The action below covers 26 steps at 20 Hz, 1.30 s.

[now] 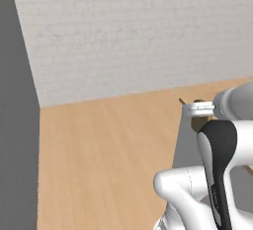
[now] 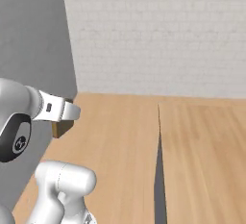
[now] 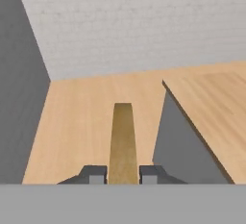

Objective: Start the toaster. Once the lever pops up, take the bread to the plate on the dining counter.

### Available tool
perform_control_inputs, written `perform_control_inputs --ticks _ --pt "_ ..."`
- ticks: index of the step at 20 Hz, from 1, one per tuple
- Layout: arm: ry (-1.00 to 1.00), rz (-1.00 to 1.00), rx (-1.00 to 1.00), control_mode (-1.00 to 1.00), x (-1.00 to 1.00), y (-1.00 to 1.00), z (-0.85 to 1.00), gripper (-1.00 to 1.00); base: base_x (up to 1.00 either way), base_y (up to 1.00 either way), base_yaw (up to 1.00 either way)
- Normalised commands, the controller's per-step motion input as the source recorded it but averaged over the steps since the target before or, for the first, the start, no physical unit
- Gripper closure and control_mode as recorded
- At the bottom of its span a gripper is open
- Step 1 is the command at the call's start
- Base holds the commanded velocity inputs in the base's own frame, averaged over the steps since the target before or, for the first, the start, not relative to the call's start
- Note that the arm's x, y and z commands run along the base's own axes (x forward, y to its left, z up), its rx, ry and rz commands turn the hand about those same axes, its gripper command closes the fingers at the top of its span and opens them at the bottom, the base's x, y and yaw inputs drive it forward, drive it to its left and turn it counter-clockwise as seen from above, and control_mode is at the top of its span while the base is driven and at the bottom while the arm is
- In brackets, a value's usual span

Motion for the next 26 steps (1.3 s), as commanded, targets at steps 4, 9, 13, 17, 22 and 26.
perform_control_inputs --ticks 4,9,13,17,22,26 --pt "0.0 0.0 0.0 1.0 0.0 0.0 0.0 1.0 1.0 0.37 -0.29" --pt "0.0 0.0 0.0 1.0 0.0 0.0 0.0 1.0 0.95 0.53 -0.29" --pt "0.0 0.0 0.0 1.0 0.0 0.0 0.0 1.0 0.89 0.6 -0.28" --pt "0.0 0.0 0.0 1.0 0.0 0.0 0.0 1.0 0.96 0.56 -0.29" --pt "0.0 0.0 0.0 1.0 0.0 0.0 0.0 1.0 1.0 0.48 -0.35" --pt "0.0 0.0 0.0 1.0 0.0 0.0 0.0 1.0 0.96 0.33 -0.41"
